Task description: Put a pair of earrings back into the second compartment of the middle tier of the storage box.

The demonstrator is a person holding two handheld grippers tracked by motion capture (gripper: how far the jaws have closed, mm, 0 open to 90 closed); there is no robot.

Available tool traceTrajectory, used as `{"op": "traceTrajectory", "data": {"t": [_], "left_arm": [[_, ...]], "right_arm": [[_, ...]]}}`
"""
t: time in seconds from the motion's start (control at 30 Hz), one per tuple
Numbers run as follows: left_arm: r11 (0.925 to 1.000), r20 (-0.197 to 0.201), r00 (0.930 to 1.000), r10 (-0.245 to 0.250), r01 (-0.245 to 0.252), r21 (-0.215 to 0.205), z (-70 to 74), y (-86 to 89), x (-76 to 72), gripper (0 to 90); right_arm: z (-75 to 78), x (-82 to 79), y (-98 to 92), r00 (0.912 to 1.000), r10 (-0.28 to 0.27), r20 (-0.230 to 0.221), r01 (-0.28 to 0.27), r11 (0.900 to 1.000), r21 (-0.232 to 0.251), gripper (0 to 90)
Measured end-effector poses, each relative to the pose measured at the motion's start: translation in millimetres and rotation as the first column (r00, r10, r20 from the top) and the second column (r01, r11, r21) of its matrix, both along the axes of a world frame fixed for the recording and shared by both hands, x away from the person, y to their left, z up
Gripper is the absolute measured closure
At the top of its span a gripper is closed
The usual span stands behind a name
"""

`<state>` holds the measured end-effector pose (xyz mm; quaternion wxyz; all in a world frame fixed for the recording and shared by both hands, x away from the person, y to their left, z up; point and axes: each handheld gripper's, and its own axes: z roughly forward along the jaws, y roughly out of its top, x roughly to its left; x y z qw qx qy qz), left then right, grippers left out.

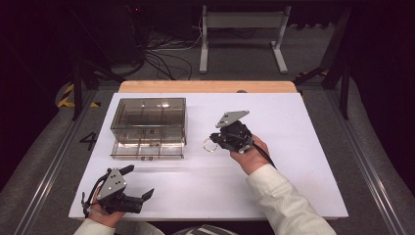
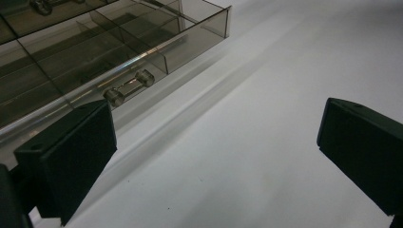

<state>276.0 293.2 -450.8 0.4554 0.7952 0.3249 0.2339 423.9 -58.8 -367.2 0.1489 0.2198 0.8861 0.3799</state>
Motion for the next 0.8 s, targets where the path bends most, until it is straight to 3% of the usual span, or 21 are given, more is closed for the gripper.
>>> {"op": "traceTrajectory", "data": {"t": [0.37,0.8], "left_arm": [[0.9999,-0.002,0.9999,0.013,-0.013,-0.005,-0.2,2.9,-4.4,0.2],[0.9999,-0.004,1.0,-0.004,0.004,-0.011,0.4,2.3,-1.7,0.2]], "right_arm": [[-0.6,1.8,30.6,0.9996,0.027,-0.003,-0.027,0.999,0.029,87.0],[-3.1,3.6,65.7,0.999,0.044,-0.001,-0.044,0.997,0.056,87.1]]}}
